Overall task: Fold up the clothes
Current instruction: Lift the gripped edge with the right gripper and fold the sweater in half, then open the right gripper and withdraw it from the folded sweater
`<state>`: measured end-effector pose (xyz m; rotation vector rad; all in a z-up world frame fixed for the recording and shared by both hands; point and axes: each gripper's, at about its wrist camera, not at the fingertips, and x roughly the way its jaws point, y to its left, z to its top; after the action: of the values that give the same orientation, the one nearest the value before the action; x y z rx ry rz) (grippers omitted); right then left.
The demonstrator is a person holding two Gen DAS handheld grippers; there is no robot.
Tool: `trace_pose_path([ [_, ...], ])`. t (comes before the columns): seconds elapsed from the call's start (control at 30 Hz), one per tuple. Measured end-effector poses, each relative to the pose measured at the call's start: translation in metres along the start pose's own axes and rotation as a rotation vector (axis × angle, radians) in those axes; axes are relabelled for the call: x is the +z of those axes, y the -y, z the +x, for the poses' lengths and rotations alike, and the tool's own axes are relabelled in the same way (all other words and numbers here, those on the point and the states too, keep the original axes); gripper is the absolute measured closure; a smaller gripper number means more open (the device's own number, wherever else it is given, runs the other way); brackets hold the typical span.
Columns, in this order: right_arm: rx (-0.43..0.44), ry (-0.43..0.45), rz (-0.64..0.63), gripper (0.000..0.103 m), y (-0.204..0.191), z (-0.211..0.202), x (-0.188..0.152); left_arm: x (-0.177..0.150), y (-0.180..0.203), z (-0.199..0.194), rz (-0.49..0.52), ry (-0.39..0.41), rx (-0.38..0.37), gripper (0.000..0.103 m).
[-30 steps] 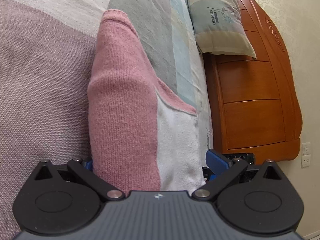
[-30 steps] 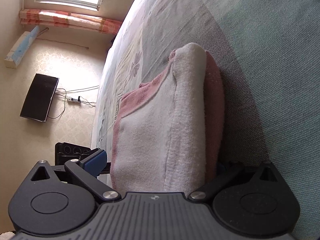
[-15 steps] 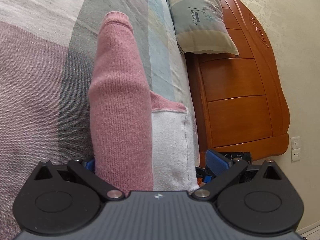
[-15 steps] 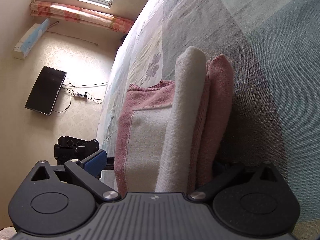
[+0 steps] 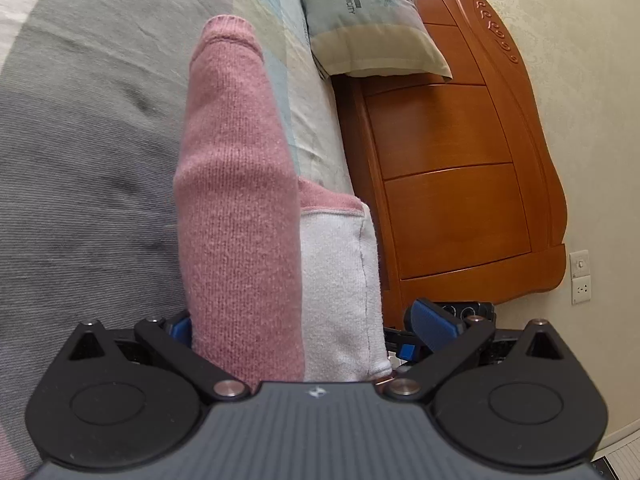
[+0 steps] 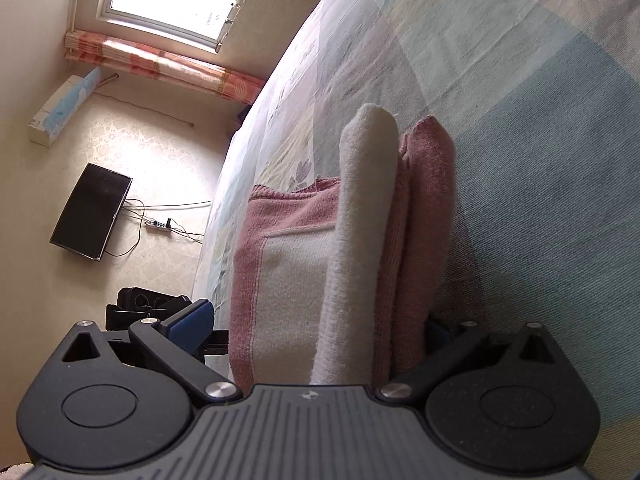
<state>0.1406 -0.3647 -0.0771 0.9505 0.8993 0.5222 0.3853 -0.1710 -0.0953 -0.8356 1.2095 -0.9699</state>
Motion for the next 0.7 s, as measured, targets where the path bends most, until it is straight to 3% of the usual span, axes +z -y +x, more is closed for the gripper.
trace_pose_path([
  [0.47, -0.129, 0.23, 0.019, 0.0, 0.064, -0.125, 0.071, 0.039, 0.046, 0.173, 0.026, -0.147, -0.15, 0.002],
  [0.7, -0.177, 0.322, 0.055, 0.0, 0.106, -0.163, 0.106, 0.039, 0.047, 0.23, 0.023, -0.197, -0.181, 0.002],
])
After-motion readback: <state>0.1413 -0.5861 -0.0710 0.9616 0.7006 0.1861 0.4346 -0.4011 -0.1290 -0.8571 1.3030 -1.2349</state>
